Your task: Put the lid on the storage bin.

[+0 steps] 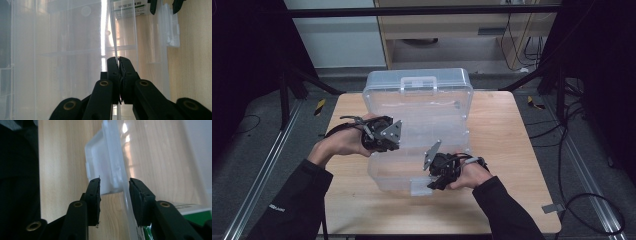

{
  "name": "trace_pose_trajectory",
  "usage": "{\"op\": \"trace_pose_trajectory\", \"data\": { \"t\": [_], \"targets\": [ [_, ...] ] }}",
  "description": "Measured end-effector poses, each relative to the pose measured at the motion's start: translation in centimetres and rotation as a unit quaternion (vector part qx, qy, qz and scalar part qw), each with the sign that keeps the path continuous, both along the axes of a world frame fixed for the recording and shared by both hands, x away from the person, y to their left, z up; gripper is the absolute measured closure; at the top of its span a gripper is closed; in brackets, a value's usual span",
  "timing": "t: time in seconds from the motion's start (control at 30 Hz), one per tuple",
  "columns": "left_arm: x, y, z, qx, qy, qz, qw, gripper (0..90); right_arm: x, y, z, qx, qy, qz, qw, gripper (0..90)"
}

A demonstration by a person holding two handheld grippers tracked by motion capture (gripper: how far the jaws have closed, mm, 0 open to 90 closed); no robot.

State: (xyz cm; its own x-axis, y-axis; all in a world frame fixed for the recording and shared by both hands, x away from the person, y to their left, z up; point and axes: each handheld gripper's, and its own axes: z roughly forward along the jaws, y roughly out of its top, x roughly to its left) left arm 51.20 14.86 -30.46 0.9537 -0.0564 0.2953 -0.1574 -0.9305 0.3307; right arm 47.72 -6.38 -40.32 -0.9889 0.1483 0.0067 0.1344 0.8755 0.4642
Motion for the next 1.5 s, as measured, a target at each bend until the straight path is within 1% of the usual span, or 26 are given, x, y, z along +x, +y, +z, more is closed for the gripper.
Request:
{"op": "trace_pose_trajectory", "data": {
  "t": [0.07,0.1,0.27,0.33,0.37,0.4,0.43,0.5,0.53,0.67,0.7,0.8,0.9,0.93,0.97,1.0,1.03,1.07,1.1,1.13,1.17,1.23,1.3,1.37,1.43,1.5],
  "targets": [
    [0.0,0.0,0.0,0.002,-0.002,-0.001,1.0000,87.6,-0.1,-0.4,0.5,0.021,0.001,-0.003,0.9998,58.0],
    [-0.1,0.0,0.0,0.002,-0.002,-0.001,1.0000,87.5,-0.3,-0.8,0.9,0.040,-0.001,-0.006,0.9992,57.5],
    [-0.2,0.1,-0.2,-0.004,0.001,0.001,1.0000,87.3,-0.7,-2.6,2.2,0.083,-0.023,-0.032,0.9958,57.9],
    [-0.2,0.1,-0.2,-0.005,0.002,0.001,1.0000,87.2,-0.8,-3.6,2.7,0.109,-0.034,-0.046,0.9924,58.7],
    [-0.2,0.1,-0.2,-0.006,0.003,0.002,1.0000,87.2,-0.8,-4.2,2.9,0.126,-0.040,-0.060,0.9894,59.4],
    [-0.2,0.1,-0.2,-0.002,0.001,0.001,1.0000,87.2,-0.8,-4.6,3.0,0.131,-0.043,-0.066,0.9882,60.1],
    [-0.2,0.0,-0.2,-0.001,0.001,0.001,1.0000,87.2,-0.8,-5.3,3.2,0.148,-0.049,-0.081,0.9845,60.9],
    [-0.2,0.0,-0.2,-0.003,0.002,0.003,1.0000,87.0,-0.9,-6.3,3.5,0.165,-0.053,-0.095,0.9803,61.8],
    [-0.3,0.0,-0.2,-0.002,0.003,0.003,1.0000,87.0,-0.9,-6.5,3.5,0.169,-0.053,-0.097,0.9794,62.2],
    [-0.2,0.0,-0.2,-0.003,0.001,0.003,1.0000,86.7,-1.3,-8.1,3.9,0.195,-0.058,-0.114,0.9725,63.6],
    [-0.2,0.1,-0.2,-0.005,0.002,0.003,1.0000,86.6,-1.3,-8.5,4.0,0.202,-0.060,-0.119,0.9703,64.8],
    [-0.2,0.1,-0.3,-0.008,0.004,0.005,0.9999,86.5,-1.4,-9.7,4.5,0.234,-0.063,-0.140,0.9602,67.5],
    [-0.2,0.1,-0.2,-0.006,0.002,0.004,1.0000,86.4,-1.4,-10.6,5.2,0.255,-0.066,-0.157,0.9518,70.5],
    [-0.2,0.1,-0.2,-0.005,0.002,0.004,1.0000,86.4,-1.4,-10.7,5.4,0.258,-0.069,-0.162,0.9499,70.9],
    [-0.2,0.1,-0.2,-0.005,0.002,0.004,1.0000,86.3,-1.3,-11.1,5.8,0.266,-0.071,-0.169,0.9464,71.7],
    [-0.2,0.1,-0.2,-0.006,0.002,0.004,1.0000,86.3,-1.2,-11.2,6.0,0.270,-0.073,-0.171,0.9449,72.2],
    [-0.2,0.1,-0.2,-0.006,0.001,0.004,1.0000,86.3,-1.1,-11.4,6.3,0.280,-0.074,-0.176,0.9407,72.5],
    [-0.2,0.1,-0.2,-0.006,0.001,0.004,1.0000,86.3,-1.0,-11.5,6.5,0.282,-0.076,-0.181,0.9391,73.7],
    [-0.2,0.1,-0.2,-0.006,0.002,0.004,1.0000,86.3,-0.8,-11.7,6.7,0.289,-0.082,-0.189,0.9347,74.6],
    [-0.2,0.1,-0.3,-0.007,0.002,0.004,1.0000,86.2,-0.7,-11.8,6.8,0.293,-0.081,-0.194,0.9328,75.6],
    [-0.2,0.1,-0.3,-0.007,0.002,0.004,1.0000,86.2,-0.5,-12.0,7.0,0.299,-0.088,-0.202,0.9285,77.3],
    [-0.2,0.1,-0.3,-0.011,0.003,0.005,0.9999,86.2,0.0,-12.2,7.2,0.307,-0.089,-0.210,0.9237,78.0],
    [-0.2,0.1,-0.3,-0.011,0.003,0.005,0.9999,86.2,0.4,-12.2,7.4,0.312,-0.092,-0.217,0.9205,79.5],
    [-0.3,0.1,-0.3,-0.012,0.003,0.005,0.9999,86.2,0.8,-12.3,7.5,0.319,-0.094,-0.225,0.9157,81.7],
    [-0.3,0.1,-0.3,-0.013,0.003,0.005,0.9999,86.1,1.2,-12.4,7.6,0.318,-0.098,-0.235,0.9134,84.8],
    [-0.3,0.1,-0.3,-0.013,0.003,0.005,0.9999,86.1,1.7,-12.4,7.6,0.322,-0.101,-0.245,0.9089,87.2]
  ]
}}
